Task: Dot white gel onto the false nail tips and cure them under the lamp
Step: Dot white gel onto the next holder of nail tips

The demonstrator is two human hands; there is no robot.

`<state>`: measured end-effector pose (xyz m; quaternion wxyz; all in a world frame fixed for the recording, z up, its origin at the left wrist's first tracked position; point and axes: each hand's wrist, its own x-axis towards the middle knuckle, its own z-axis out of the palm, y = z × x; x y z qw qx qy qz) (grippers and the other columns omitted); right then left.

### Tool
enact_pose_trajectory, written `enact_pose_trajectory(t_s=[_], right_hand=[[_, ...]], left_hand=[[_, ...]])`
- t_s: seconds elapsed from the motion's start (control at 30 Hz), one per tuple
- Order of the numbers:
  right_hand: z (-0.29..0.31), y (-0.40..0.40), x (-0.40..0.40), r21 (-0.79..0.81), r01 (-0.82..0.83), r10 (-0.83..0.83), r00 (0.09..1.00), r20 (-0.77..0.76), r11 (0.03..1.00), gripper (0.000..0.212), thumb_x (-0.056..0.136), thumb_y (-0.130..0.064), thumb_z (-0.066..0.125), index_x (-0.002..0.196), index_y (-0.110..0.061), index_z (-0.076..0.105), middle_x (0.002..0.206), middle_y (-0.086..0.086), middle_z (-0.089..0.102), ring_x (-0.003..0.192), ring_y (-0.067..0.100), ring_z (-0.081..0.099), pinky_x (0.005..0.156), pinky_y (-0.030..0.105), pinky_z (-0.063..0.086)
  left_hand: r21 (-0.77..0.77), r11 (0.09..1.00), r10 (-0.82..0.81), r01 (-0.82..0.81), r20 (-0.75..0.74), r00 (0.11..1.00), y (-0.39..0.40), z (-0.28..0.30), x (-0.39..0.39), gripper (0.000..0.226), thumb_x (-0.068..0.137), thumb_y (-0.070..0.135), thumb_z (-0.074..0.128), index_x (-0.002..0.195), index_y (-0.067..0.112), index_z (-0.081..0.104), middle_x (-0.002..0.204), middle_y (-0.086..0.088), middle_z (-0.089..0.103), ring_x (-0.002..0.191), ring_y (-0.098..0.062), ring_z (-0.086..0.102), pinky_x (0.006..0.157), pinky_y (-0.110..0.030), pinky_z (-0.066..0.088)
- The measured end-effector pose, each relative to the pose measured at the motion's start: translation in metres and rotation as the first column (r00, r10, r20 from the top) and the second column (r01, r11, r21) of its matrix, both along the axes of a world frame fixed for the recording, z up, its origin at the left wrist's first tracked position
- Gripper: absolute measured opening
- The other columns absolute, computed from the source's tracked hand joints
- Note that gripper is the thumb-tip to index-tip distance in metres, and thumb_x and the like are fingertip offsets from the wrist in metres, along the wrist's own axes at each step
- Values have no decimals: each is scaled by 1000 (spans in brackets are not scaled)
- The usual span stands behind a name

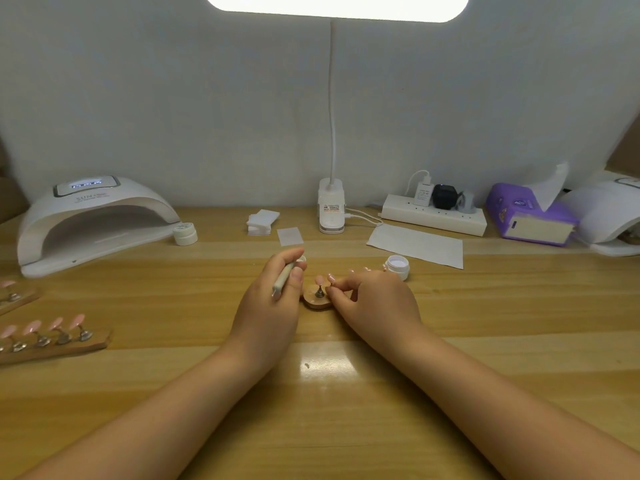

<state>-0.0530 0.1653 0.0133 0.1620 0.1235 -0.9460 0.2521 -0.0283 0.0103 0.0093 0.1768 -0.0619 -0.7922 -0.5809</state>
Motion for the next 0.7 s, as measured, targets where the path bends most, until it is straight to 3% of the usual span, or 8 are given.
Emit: enact_pose_trajectory(t_s=[0.23, 0.37, 0.5, 0.57, 0.63, 0.7], right_hand=[[13, 16, 7, 19, 23, -20, 991, -132, 1000, 29, 89, -39, 54, 74, -20, 69, 60, -7, 56, 64, 15, 54, 55, 27, 43], [20, 28, 3, -12, 9, -11, 982, -191, 1000, 24, 89, -36, 58, 78, -19, 70, 60, -6, 59, 60, 13, 55, 54, 30, 47], [23, 52, -15, -142, 120, -159, 939, -305, 983, 17, 85, -30, 60, 97, -18, 62, 66, -13, 46, 58, 6, 44, 49, 24, 33], [20, 67, -27, -130, 193, -220, 948, -232, 972, 35, 82, -34, 62, 113, -20, 54, 82, -8, 48, 71, 9, 47, 56, 27, 40], [13, 80, -37, -101, 217, -221, 975, -30, 971, 57, 79, -42, 65, 128, -21, 47, 110, -2, 50, 99, 15, 49, 82, 36, 49], [7, 87, -44, -54, 223, -211, 963, 170, 973, 75, 76, -49, 67, 140, -21, 39, 134, 3, 42, 123, 22, 41, 103, 41, 40]], left_hand=[[-17, 1000, 11, -11, -17, 1000, -3, -1, 1, 27, 101, 24, 43, 114, 47, 50, 112, 15, 64, 95, -9, 63, 89, -39, 52], [-54, 999, -4, 3, -24, 1000, -4, -1, 2, 26, 101, 26, 43, 117, 46, 49, 114, 15, 63, 103, -10, 62, 89, -31, 50], [-47, 999, -2, 0, -45, 999, -2, 1, 4, 27, 100, 24, 44, 111, 48, 50, 109, 15, 64, 96, -9, 63, 85, -28, 48], [-38, 999, 11, -13, -67, 998, -3, 1, 5, 26, 101, 24, 43, 112, 46, 50, 106, 14, 66, 89, -6, 63, 81, -26, 49], [-31, 999, 25, -28, -97, 995, -3, 2, 6, 23, 100, 31, 42, 117, 43, 51, 100, 16, 67, 83, -5, 63, 76, -21, 49], [-22, 999, 36, -40, -139, 990, -2, 3, 7, 33, 95, 41, 39, 123, 34, 54, 94, 15, 67, 79, -5, 64, 70, -13, 48]])
